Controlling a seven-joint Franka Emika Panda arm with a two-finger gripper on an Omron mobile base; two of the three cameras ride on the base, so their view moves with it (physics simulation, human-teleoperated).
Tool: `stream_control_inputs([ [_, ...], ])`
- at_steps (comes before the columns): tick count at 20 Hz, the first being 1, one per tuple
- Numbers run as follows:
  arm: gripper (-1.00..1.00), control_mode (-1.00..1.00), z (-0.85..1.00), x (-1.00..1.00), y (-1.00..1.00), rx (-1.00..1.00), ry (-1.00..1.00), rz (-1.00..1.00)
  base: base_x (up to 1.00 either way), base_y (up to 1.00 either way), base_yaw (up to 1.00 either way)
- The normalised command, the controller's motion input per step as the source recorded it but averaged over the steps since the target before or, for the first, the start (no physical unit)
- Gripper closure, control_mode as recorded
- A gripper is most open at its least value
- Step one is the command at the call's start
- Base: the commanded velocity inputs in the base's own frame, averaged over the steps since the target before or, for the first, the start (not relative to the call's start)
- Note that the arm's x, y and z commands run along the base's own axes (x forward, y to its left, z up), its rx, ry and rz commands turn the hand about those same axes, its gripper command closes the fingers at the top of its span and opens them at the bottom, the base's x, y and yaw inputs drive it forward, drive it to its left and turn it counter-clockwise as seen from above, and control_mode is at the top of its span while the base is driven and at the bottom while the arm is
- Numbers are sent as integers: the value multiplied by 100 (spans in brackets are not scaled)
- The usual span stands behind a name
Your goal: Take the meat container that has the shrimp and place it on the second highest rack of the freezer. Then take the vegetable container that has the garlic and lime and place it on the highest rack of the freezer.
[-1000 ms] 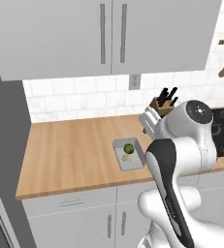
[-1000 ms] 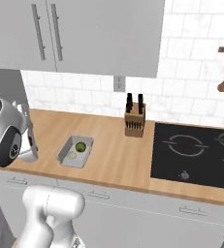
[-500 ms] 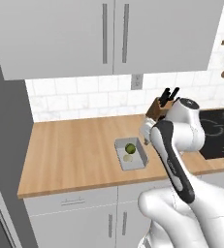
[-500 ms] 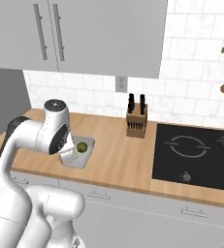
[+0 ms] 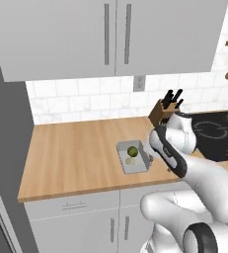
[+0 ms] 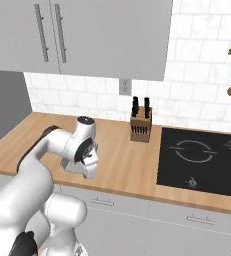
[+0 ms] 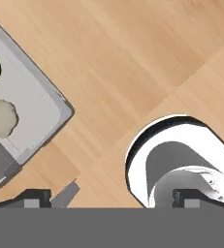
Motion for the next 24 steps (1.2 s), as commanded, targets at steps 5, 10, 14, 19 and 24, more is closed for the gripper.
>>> stream_control_inputs([
  [5, -100, -100, -39, 75, -5, 6, -1, -2, 0, 0, 0],
  [10, -100, -100, -34, 59, 0, 2, 0, -1, 0, 0, 0],
  [14, -100, -100, -45, 54, 1, 0, 0, 0, 0, 0, 0],
  [19, -100, -100, -47, 30, 0, 0, 0, 0, 0, 0, 0],
  [24, -100, -100, -33, 9, 15, 0, 0, 0, 0, 0, 0],
])
